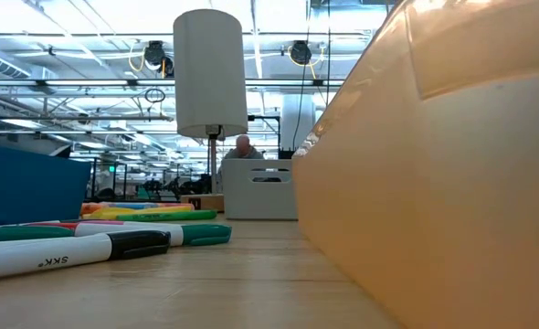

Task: Pick & Place Markers
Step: Put the right green marker pen into the blue bin

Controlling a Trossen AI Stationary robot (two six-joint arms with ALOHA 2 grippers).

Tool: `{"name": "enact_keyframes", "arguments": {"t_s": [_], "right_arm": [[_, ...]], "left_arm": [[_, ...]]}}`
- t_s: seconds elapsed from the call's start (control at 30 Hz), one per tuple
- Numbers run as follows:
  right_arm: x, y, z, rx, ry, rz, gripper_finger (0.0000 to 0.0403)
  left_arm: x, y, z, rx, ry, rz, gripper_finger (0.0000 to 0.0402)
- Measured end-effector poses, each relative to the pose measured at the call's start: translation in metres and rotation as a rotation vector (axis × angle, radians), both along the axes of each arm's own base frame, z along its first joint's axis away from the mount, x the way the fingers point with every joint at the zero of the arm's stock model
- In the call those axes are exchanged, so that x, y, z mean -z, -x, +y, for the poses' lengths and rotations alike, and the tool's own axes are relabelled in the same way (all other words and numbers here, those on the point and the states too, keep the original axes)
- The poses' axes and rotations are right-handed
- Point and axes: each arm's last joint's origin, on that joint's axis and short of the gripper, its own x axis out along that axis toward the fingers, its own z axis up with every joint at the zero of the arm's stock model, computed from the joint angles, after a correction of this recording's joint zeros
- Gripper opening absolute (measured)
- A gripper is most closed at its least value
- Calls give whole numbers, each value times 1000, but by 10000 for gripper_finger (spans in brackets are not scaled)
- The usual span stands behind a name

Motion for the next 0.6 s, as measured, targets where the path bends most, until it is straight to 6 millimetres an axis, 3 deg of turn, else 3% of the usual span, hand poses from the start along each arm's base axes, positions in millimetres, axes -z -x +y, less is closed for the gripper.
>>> {"name": "enact_keyframes", "arguments": {"t_s": [0.17, 0.3, 0.43, 0.6], "right_arm": [[-2, 9, 4, 84, 23, 75, 171], [-9, 7, 5, 147, -16, 282, 171], [-8, 4, -6, 367, -139, 575, 168], [15, 14, -32, 812, -304, 1107, 147]], "left_arm": [[7, 36, 47, 92, 79, -263, 136], [14, 56, 69, 126, 100, -386, 136], [20, 64, 79, 79, 125, -412, 136], [21, 62, 81, 66, 91, -409, 136]]}}
